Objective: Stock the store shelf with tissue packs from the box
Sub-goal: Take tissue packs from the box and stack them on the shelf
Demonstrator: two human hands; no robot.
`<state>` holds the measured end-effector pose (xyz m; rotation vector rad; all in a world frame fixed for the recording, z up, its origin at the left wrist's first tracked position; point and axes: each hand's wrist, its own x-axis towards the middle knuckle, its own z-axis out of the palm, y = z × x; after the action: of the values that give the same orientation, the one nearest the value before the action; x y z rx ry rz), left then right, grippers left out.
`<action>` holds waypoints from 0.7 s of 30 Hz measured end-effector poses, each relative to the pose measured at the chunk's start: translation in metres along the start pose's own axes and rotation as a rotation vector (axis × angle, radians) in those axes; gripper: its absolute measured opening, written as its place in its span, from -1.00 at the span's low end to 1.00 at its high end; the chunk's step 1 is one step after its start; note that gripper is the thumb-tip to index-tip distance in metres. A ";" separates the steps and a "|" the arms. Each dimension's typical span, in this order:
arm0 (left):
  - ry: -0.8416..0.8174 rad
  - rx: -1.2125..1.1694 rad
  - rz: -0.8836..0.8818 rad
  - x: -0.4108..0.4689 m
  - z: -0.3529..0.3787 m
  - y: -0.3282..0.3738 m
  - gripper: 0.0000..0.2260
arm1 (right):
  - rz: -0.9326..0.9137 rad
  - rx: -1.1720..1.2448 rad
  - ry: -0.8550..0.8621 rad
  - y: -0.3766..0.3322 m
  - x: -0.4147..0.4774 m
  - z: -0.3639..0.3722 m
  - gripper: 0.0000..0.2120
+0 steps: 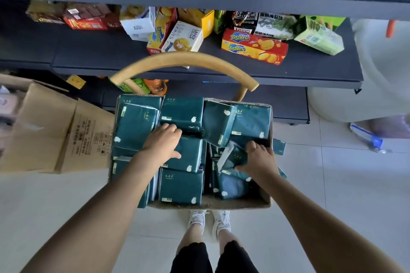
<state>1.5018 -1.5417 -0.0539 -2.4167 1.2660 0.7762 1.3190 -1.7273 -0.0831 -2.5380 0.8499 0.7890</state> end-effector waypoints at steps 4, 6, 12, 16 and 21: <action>-0.038 0.081 0.019 -0.001 -0.003 0.004 -0.50 | -0.032 0.116 -0.105 0.002 -0.008 -0.001 -0.31; -0.041 0.080 0.030 -0.002 -0.006 0.005 -0.52 | -0.054 0.156 -0.145 0.005 -0.012 -0.005 -0.29; -0.079 -0.301 0.002 -0.027 -0.032 0.004 -0.53 | -0.065 0.298 -0.200 0.013 -0.029 -0.038 -0.26; -0.063 -0.509 -0.075 -0.064 -0.065 -0.009 -0.52 | -0.065 0.410 -0.127 0.003 -0.044 -0.083 -0.34; 0.118 -0.713 -0.047 -0.125 -0.119 -0.041 -0.59 | -0.154 0.500 -0.007 -0.035 -0.070 -0.146 -0.26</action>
<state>1.5156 -1.4950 0.1163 -3.0643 1.0883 1.2543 1.3524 -1.7403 0.0788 -2.1219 0.7290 0.4642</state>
